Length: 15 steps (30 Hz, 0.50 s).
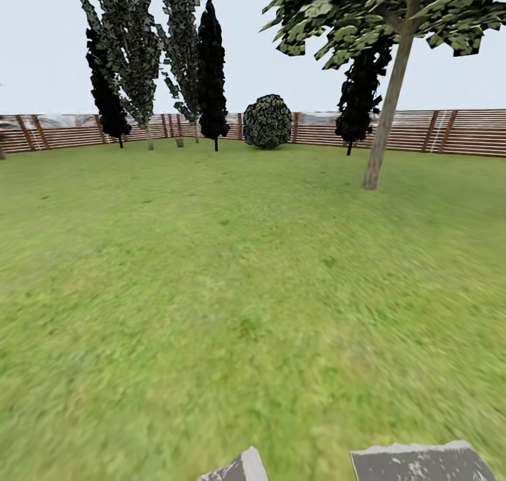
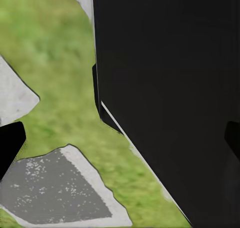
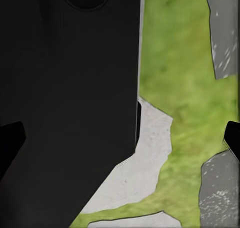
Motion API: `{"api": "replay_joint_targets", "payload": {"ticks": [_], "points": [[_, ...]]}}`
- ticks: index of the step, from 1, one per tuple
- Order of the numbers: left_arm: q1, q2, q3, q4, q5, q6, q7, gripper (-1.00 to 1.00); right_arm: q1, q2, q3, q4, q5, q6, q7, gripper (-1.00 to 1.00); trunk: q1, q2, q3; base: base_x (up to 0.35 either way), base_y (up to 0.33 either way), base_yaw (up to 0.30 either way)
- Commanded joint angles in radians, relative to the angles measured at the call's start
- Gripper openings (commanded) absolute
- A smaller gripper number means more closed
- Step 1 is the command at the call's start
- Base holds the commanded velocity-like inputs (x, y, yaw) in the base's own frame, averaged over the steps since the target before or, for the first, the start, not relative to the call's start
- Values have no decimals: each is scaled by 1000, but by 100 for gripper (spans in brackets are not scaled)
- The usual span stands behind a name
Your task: Take the three Easter eggs out of the wicker basket on the lawn in the garden, then place them on the lawn next to a single tree (choose any tree) so that all three eggs are next to the same tree and none are left in the basket.
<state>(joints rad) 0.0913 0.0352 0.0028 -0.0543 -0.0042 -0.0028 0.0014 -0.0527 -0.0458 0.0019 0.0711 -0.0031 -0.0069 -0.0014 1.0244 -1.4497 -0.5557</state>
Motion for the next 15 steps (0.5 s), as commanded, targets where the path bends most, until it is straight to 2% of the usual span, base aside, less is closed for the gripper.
{"api": "replay_joint_targets", "payload": {"ticks": [1,8,15], "points": [[1,0,0,-2,0,0,0,100,-1,0,0,2,0,-1,0,100,1,0,-1,330,0,0],[1,0,0,-2,0,0,0,100,-1,0,-5,2,-4,-1,0,100,1,0,-1,330,0,18],[1,0,0,-1,0,0,0,100,-1,0,-5,2,-5,-1,0,100,1,0,-1,330,0,213]]}}
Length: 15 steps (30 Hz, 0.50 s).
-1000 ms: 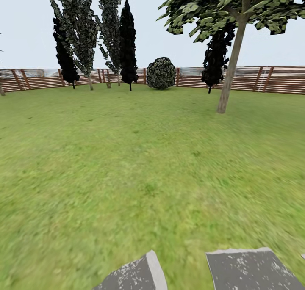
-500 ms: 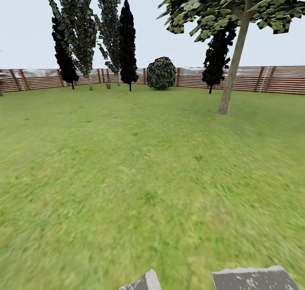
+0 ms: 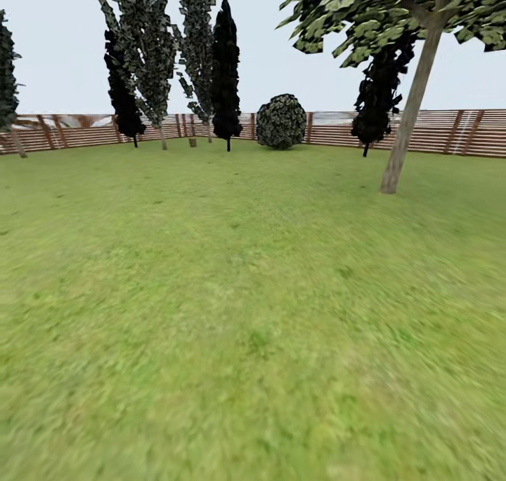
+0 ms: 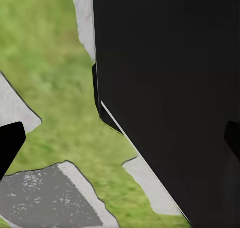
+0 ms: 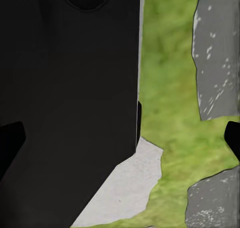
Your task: Take the three Easter eggs out of the wicker basket on the lawn in the garden, then place them on the lawn next to a single tree (choose any tree) so that all three eggs are next to the same tree and none are left in the basket.
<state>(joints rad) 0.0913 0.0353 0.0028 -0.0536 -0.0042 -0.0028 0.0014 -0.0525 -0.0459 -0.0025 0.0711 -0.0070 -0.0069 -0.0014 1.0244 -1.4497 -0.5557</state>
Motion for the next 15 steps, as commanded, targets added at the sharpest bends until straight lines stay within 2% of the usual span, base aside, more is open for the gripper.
{"api": "replay_joint_targets", "payload": {"ticks": [1,15], "points": [[1,0,0,-2,0,0,0,100,-2,0,0,2,-1,-1,0,100,1,0,-1,330,0,249],[1,0,0,-2,-1,0,0,100,-1,0,-1,3,-2,-1,0,100,1,0,-1,330,0,240]]}}
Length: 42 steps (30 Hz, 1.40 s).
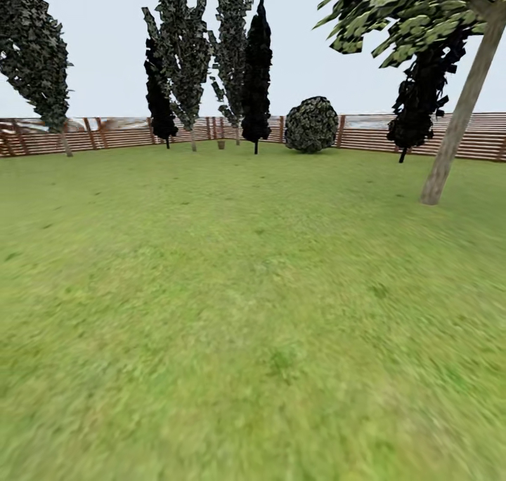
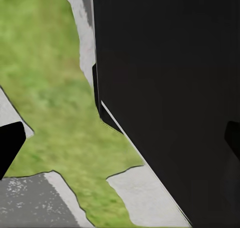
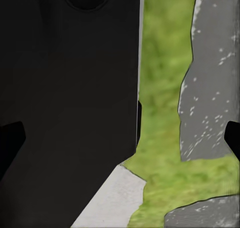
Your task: Take the three Easter eggs out of the wicker basket on the lawn in the garden, then place them on the lawn next to a single tree (choose any tree) so that all three eggs are next to the same tree and none are left in the basket.
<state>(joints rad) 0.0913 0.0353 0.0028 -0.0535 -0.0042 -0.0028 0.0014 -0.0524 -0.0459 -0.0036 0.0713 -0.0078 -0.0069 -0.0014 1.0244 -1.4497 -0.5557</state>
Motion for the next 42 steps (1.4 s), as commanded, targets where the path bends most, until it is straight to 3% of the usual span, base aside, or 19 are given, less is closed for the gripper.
{"api": "replay_joint_targets", "payload": {"ticks": [1,42], "points": [[1,0,0,-2,0,0,0,100,-2,0,-1,2,-1,-1,0,100,1,0,-1,330,0,205],[1,0,0,-2,0,0,0,100,-2,0,-1,2,0,-1,0,100,1,0,-1,330,0,13]]}}
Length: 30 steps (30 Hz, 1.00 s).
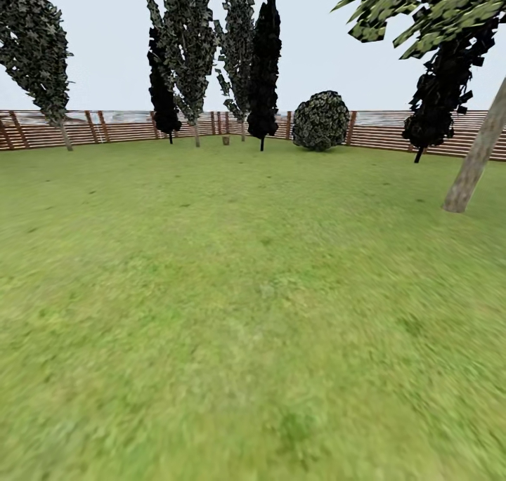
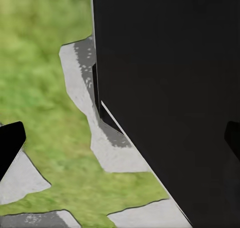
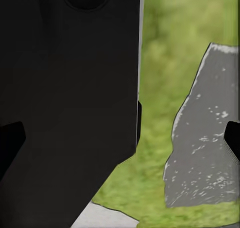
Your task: Take the three Easter eggs out of the wicker basket on the lawn in the garden, then place them on the lawn next to a single tree (choose any tree) so that all three eggs are next to the same tree and none are left in the basket.
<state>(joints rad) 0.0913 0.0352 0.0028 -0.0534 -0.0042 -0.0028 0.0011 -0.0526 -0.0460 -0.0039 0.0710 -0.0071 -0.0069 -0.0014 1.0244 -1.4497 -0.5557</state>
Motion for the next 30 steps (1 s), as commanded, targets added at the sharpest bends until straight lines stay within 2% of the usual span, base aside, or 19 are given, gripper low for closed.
{"api": "replay_joint_targets", "payload": {"ticks": [1,30], "points": [[1,0,0,-2,0,0,0,100,-1,0,0,2,-1,-1,0,100,1,0,-1,330,0,0],[1,0,0,-3,0,0,0,100,-1,0,8,2,8,-1,0,100,1,0,-1,330,0,35]]}}
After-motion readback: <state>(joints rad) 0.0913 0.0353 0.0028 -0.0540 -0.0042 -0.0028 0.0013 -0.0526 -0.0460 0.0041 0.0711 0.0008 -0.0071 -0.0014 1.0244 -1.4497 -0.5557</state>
